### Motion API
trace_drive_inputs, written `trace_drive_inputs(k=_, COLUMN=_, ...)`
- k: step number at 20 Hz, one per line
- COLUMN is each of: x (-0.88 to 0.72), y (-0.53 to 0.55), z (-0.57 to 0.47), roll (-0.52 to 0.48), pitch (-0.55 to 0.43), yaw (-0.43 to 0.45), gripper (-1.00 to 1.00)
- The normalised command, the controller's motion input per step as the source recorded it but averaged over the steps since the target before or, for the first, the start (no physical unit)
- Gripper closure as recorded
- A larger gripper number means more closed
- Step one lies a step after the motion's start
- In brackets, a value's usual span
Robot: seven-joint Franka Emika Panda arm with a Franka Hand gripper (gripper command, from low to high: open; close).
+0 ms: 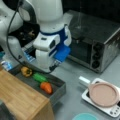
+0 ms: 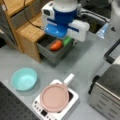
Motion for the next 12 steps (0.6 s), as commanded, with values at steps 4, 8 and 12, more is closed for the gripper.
trace_drive_inputs(k=4, x=0.3, y=0.18, z=0.11, roll=0.132, pitch=0.204, yaw=-0.231, gripper=-1.0)
trace_drive_inputs(k=8, x=0.31, y=0.15, z=0.08, roll=0.125, pitch=0.131, yaw=-0.229, gripper=-1.0)
trace_drive_inputs(k=12, x=0.32, y=0.13, z=0.1, roll=0.135, pitch=0.113, yaw=-0.21, gripper=-1.0)
